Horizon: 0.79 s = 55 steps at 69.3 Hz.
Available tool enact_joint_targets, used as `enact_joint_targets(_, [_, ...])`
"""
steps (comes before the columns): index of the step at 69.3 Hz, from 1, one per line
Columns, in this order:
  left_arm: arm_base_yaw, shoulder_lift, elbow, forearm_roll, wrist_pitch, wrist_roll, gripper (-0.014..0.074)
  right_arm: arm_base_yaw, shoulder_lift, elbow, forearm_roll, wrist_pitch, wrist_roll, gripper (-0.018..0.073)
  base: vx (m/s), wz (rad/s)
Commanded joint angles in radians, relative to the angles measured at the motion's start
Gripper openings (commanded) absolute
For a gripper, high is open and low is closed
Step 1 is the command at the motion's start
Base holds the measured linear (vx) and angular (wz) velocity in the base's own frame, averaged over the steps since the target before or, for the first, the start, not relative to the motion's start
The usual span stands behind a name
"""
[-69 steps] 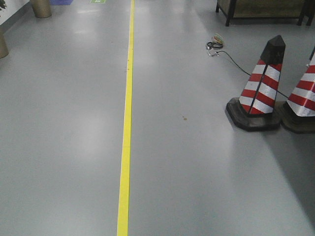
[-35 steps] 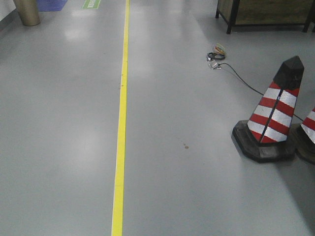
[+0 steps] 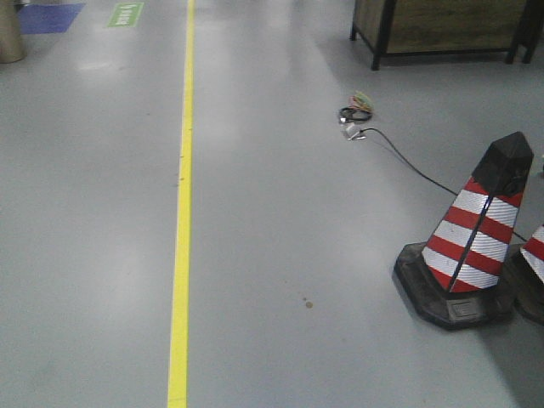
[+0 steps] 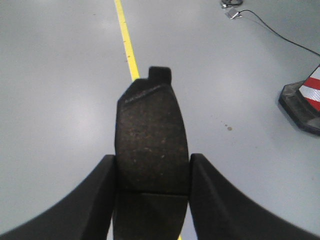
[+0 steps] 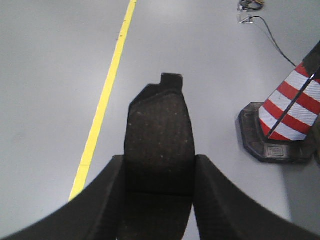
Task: Move and align brake pads A on conveyor
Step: 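Drive past the red-and-white cones toward the dark conveyor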
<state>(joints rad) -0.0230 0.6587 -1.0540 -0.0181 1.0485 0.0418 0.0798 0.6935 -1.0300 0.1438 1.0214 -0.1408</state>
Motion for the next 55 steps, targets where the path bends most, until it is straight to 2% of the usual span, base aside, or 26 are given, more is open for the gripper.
enact_joint_targets(1, [-0.003,0.004,-0.026,-0.007,-0.082,-0.003,-0.0006,-0.002,0.003,-0.028,0.004,-0.086,-0.011,-0.0006,0.4,-0.28])
enact_joint_targets(23, [-0.003,0.003,-0.026,-0.007,-0.082,-0.003,-0.0006,-0.002,0.003,-0.028,0.004,-0.086,-0.011,-0.0006,0.36,-0.45])
enact_joint_targets(55, [-0.003,0.003,-0.026,-0.007,-0.082,-0.003,-0.0006,-0.002,0.003,-0.028,0.004,-0.086,-0.011,-0.0006,0.3,-0.7])
